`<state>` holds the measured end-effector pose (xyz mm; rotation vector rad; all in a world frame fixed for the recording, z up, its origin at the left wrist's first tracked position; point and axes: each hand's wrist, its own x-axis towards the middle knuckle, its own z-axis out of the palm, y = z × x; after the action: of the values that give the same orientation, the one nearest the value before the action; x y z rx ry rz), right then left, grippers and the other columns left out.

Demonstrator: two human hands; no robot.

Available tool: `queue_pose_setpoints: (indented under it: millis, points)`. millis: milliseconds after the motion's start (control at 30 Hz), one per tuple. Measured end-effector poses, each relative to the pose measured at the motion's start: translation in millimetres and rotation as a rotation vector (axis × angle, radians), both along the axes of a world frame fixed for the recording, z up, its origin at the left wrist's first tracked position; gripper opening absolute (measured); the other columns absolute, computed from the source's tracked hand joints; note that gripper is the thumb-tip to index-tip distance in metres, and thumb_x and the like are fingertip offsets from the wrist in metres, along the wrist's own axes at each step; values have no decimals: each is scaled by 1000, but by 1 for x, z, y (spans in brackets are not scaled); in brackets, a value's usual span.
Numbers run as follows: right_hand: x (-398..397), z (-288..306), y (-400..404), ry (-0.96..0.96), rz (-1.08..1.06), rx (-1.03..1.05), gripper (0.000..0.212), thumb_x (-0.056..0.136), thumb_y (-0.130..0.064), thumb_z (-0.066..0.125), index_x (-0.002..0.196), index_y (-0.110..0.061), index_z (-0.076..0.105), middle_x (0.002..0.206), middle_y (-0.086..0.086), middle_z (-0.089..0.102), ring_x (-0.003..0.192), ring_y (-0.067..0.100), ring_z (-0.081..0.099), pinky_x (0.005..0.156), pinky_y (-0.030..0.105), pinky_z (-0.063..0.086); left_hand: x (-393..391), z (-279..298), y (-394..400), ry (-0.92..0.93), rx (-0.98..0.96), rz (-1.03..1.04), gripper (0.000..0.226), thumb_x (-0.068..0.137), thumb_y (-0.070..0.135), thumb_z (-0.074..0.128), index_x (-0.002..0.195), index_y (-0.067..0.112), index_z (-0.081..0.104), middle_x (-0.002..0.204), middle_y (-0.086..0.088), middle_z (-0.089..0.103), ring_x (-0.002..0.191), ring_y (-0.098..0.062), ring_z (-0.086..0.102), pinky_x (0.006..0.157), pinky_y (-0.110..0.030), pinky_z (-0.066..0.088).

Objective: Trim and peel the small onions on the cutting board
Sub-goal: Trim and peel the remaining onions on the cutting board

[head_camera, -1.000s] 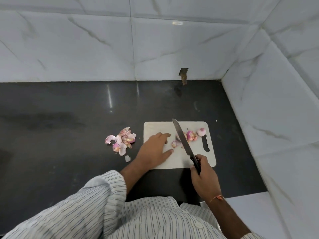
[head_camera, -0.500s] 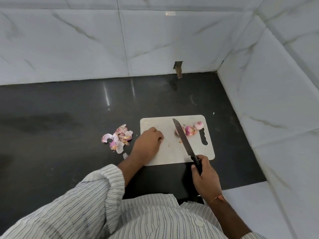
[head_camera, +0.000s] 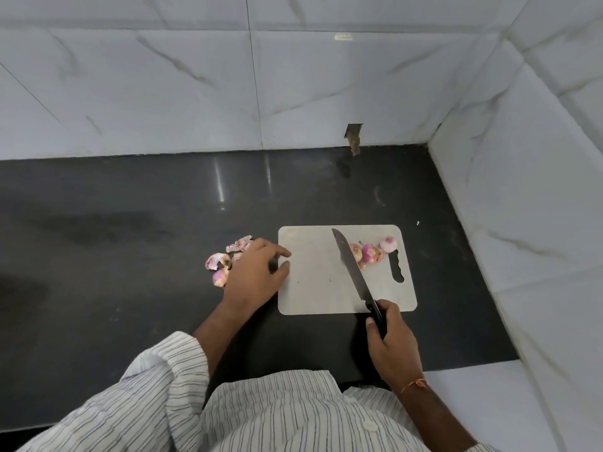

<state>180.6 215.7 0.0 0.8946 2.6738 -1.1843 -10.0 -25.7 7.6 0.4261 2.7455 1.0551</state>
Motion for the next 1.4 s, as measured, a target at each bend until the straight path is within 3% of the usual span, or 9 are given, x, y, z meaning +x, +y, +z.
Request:
queue_pose_setpoints:
  millis: [67,167,267,467,700,933,1100,1200,1400]
  points:
    - [2,2,2,10,-26,-7,31,106,-25,59,136,-26,49,102,-13,67,92,10,65,84,30,51,2,0,24,1,6,-127,34,96,33,73,130,34,69,120,16,59,99,3,54,93,-30,55]
    - [6,5,4,35,-96,-27,32,106,-24,60,136,-26,50,106,-11,68,98,13,66,89,35,54,4,-5,69,-50,-24,-292,59,94,38,74,149,32,52,146,10,52,126,-12,52,109,-41,50]
    - [11,7,3,35,-157,-49,35,106,-26,60,140,-25,48,114,-5,69,103,17,66,96,43,57,4,-11,115,-122,-75,-307,76,92,48,75,157,30,41,160,7,44,143,-25,41,111,-48,48]
    - [22,10,4,68,-184,10,30,105,-26,61,133,-27,51,110,-7,71,100,17,67,91,43,58,-9,-34,141,-113,-21,-271,38,92,33,73,129,30,64,125,6,66,115,-23,57,101,-45,52]
    - [20,4,-4,19,-128,-19,27,106,-31,58,131,-30,48,103,-14,67,97,15,68,87,41,58,-10,-29,79,-127,59,-281,51,87,25,77,137,34,72,119,12,53,110,-6,57,98,-21,48]
    - [5,9,-17,-71,0,-110,26,107,-31,56,130,-35,45,97,-13,70,90,10,68,86,38,58,0,-30,46,-147,28,-204,63,81,27,87,141,25,67,125,9,65,102,-5,62,94,-23,49]
    - [3,17,-30,-81,30,-126,21,108,-46,49,127,-38,52,96,-15,70,93,8,67,89,36,57,2,-37,44,-175,62,-186,63,81,33,91,141,31,70,118,14,64,99,-1,61,92,-22,51]
    - [4,18,-36,-96,55,-129,11,111,-45,43,112,-41,53,84,-11,70,82,10,69,81,36,61,2,-40,42,-180,71,-197,65,83,35,90,144,29,68,120,13,62,101,-3,59,93,-24,51]
    - [5,22,-44,-129,125,-63,14,112,-44,40,110,-36,52,80,-11,67,77,11,68,77,33,60,5,-45,45,-209,88,-206,68,90,34,85,153,26,59,121,10,56,104,-1,53,96,-26,48]
